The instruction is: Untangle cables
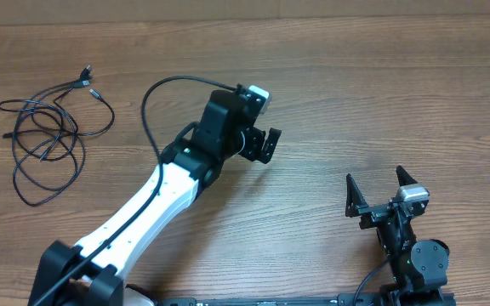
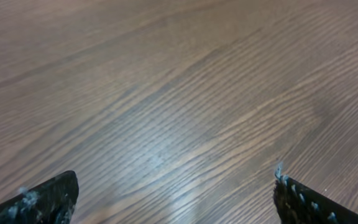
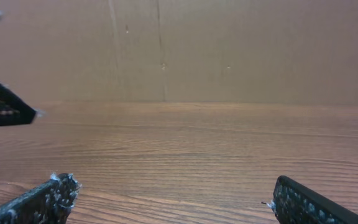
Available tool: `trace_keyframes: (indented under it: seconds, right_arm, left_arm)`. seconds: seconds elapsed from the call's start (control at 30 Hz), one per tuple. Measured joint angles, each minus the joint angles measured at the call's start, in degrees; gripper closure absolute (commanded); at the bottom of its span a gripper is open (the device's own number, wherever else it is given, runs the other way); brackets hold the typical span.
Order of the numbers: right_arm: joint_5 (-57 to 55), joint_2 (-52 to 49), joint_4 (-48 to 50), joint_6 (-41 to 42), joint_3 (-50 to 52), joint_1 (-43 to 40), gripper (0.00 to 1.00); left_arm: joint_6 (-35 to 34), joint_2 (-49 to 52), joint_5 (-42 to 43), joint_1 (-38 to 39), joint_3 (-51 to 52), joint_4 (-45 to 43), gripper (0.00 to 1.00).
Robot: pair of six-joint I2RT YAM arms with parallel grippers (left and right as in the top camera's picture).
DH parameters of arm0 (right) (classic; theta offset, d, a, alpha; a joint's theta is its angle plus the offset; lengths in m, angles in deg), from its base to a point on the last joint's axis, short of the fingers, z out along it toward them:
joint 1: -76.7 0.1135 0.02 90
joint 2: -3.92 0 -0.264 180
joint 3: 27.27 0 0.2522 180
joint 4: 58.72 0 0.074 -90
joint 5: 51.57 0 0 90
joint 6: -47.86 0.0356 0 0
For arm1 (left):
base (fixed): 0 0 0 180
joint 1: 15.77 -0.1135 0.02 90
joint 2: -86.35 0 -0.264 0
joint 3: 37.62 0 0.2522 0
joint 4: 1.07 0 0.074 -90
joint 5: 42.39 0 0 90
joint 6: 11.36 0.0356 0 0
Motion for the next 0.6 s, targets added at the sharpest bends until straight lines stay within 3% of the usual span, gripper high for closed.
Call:
trace_keyframes:
  seconds: [0.3,0.6]
  right_arm:
    - [0.00,0.00,0.00,-0.02,0.00,0.00,0.00]
    - [0.00,0.00,0.00,-0.15,0.00,0.00,0.00]
  left_arm:
    - [-3.82,-7.34,-0.17,-5.03,9.51,-6.36,0.00]
    - [-8.28,-12.66,-0.33,-7.41,24.46,-23.69,0.01]
